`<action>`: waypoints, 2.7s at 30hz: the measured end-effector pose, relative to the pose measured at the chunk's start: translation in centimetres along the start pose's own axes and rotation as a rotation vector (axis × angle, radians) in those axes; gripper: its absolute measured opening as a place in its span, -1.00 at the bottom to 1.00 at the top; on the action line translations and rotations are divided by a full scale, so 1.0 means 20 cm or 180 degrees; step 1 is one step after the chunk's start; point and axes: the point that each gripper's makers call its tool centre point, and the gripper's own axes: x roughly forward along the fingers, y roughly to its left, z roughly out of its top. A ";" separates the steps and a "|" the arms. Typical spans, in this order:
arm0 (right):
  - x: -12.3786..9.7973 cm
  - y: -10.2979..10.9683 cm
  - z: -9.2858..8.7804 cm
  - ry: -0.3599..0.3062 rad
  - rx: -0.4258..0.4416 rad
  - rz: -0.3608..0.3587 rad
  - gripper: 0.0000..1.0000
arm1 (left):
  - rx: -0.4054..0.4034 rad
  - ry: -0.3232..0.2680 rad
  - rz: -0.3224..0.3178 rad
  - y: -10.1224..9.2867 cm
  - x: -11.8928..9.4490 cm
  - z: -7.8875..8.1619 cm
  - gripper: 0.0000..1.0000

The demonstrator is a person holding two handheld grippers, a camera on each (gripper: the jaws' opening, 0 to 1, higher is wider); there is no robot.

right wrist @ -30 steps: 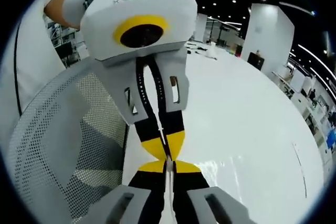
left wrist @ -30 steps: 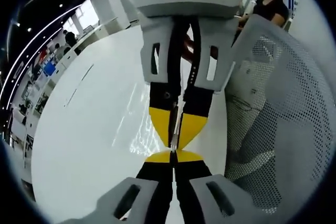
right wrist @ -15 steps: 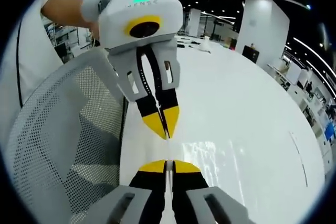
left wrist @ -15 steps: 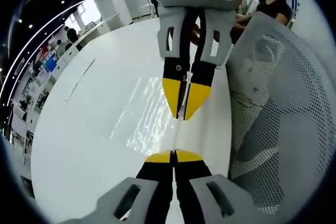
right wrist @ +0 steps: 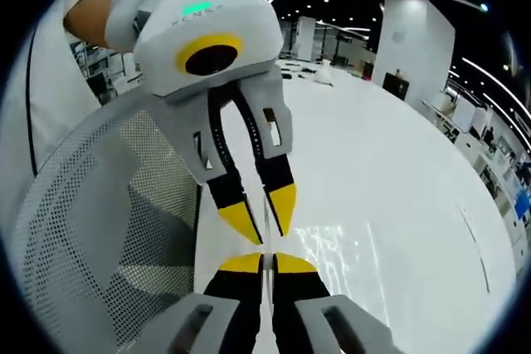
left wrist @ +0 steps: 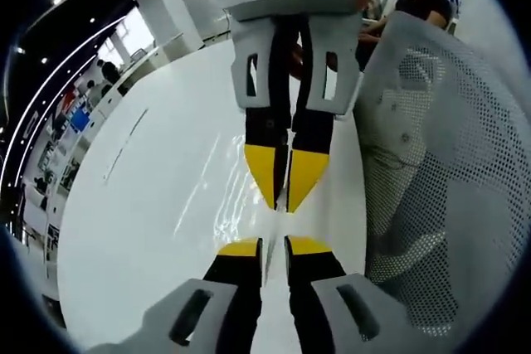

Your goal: Open the resealable bag by pulling the two sides of the seal apart until the entire bag opening is separated and visibly accessible.

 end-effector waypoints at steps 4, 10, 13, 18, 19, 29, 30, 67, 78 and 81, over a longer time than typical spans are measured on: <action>0.00 0.01 0.00 0.0000 -0.0013 0.0012 -1.00 | 0.0033 0.0029 -0.0023 0.00 0.01 0.00 -0.97; 0.00 -0.01 -0.01 -0.0019 0.0050 -0.0007 -1.00 | 0.0097 -0.0010 -0.0043 0.00 0.02 0.01 -1.00; -0.01 -0.01 -0.02 -0.0015 0.0054 -0.0005 -1.00 | -0.0054 -0.0045 -0.0072 0.00 0.02 0.02 -1.00; -0.04 -0.03 -0.05 -0.0015 0.0082 -0.0051 -1.00 | -0.0125 -0.0046 -0.0027 0.03 0.02 0.01 -1.00; -0.04 -0.03 -0.06 -0.0004 0.0080 -0.0052 -1.00 | -0.0124 -0.0043 -0.0026 0.03 0.03 0.01 -1.00; -0.11 -0.06 -0.19 0.0157 0.0091 -0.0097 -1.00 | -0.0155 -0.0024 -0.0021 0.04 0.03 -0.02 -1.00; -0.12 -0.06 -0.21 0.0183 0.0082 -0.0104 -1.00 | -0.0168 -0.0021 -0.0023 0.04 0.03 -0.02 -1.00; -0.26 -0.09 -0.41 0.0380 0.0417 -0.0202 -1.00 | 0.0076 0.0010 0.0100 0.06 0.04 -0.01 -1.00; -0.24 -0.06 -0.31 0.0245 0.0454 -0.0096 -0.75 | 0.0321 0.0004 0.0181 0.06 0.05 0.01 -1.00; -0.25 -0.06 -0.26 0.0140 0.0421 -0.0077 -0.76 | 0.0336 0.0018 0.0173 0.05 0.06 0.01 -1.00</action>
